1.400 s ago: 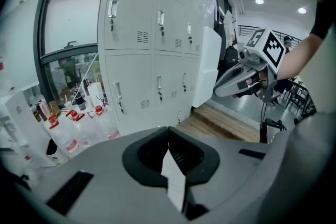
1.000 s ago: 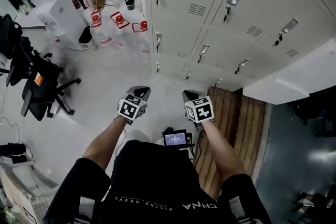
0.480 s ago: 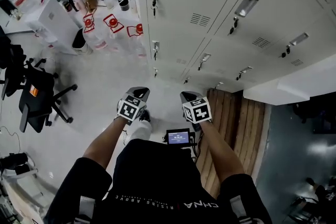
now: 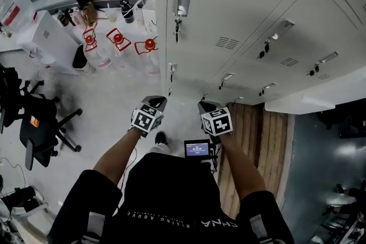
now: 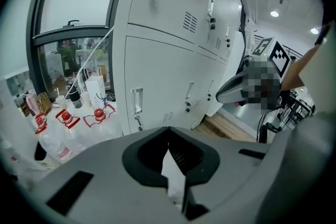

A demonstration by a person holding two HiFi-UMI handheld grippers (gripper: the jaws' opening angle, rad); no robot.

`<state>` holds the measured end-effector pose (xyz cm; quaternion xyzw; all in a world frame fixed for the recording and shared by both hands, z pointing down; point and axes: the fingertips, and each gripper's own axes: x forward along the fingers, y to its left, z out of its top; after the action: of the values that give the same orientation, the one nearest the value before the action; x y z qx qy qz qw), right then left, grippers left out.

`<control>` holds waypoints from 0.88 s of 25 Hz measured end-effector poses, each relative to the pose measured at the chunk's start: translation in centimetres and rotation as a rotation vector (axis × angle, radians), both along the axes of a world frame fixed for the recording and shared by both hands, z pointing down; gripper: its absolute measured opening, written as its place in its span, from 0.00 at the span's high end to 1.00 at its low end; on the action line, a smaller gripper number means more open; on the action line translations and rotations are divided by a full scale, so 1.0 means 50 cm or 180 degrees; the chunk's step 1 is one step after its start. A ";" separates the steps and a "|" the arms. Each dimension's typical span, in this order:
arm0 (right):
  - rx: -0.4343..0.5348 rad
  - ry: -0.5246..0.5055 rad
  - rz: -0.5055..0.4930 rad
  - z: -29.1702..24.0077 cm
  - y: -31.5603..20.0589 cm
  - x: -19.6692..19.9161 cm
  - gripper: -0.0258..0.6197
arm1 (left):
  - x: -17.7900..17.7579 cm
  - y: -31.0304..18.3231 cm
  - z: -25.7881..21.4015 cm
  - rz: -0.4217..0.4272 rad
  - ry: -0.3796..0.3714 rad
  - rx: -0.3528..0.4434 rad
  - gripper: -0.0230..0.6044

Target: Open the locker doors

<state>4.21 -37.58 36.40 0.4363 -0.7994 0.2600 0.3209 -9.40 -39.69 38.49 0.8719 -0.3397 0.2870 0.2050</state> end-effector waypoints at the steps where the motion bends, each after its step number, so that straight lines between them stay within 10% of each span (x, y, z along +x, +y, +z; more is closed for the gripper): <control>1: 0.0001 -0.0002 0.0017 0.001 -0.007 -0.004 0.91 | -0.006 -0.008 0.007 0.0000 -0.0012 -0.0020 0.93; 22: 0.0090 -0.0103 -0.0245 -0.022 -0.078 0.030 0.91 | 0.024 -0.055 0.007 -0.0348 -0.0118 -0.0019 0.93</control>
<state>5.69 -41.47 35.31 0.4055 -0.8242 0.2431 0.3116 -8.20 -42.41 38.84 0.8459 -0.3897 0.2925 0.2167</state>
